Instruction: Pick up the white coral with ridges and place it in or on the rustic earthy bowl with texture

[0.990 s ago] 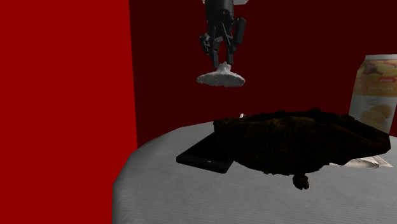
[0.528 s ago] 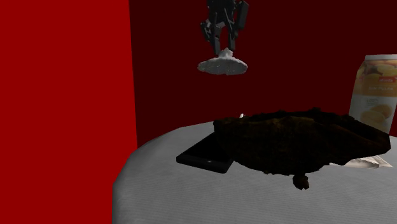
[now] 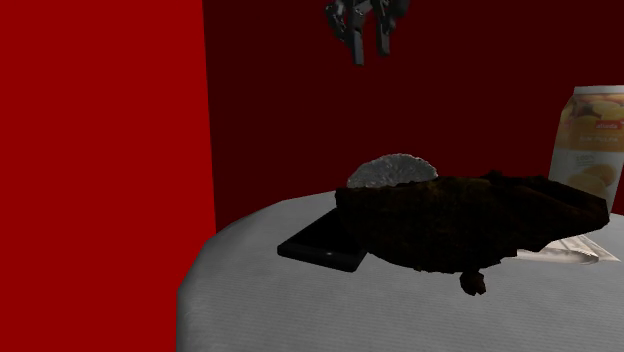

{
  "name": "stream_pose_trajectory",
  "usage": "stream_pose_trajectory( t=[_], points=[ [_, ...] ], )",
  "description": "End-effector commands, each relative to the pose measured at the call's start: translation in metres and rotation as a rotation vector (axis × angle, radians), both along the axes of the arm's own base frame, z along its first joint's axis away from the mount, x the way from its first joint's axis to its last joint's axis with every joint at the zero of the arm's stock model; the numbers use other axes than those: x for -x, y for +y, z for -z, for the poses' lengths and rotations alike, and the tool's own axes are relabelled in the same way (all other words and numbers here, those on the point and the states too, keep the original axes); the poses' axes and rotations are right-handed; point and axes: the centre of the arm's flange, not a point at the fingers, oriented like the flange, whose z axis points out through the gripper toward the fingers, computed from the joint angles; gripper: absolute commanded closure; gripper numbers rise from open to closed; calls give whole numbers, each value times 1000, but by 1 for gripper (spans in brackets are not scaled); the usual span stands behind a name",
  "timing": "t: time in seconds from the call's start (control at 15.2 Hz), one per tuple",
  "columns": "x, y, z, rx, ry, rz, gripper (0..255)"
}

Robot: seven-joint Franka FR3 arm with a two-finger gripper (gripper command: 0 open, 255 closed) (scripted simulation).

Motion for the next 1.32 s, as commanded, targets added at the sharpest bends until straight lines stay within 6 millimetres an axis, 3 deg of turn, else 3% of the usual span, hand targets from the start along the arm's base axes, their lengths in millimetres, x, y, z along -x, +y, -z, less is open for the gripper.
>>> stream_pose_trajectory(
  t=[0.0, 0.53, 1.06, 1.25],
  points=[
    [4, -1, 13, -1, -22, -82, 0],
    [23, -19, 118, -11, -200, -738, 0],
    [14, -23, 158, -11, -202, -745, 0],
    [14, -23, 158, -11, -202, -745, 0]
  ],
)
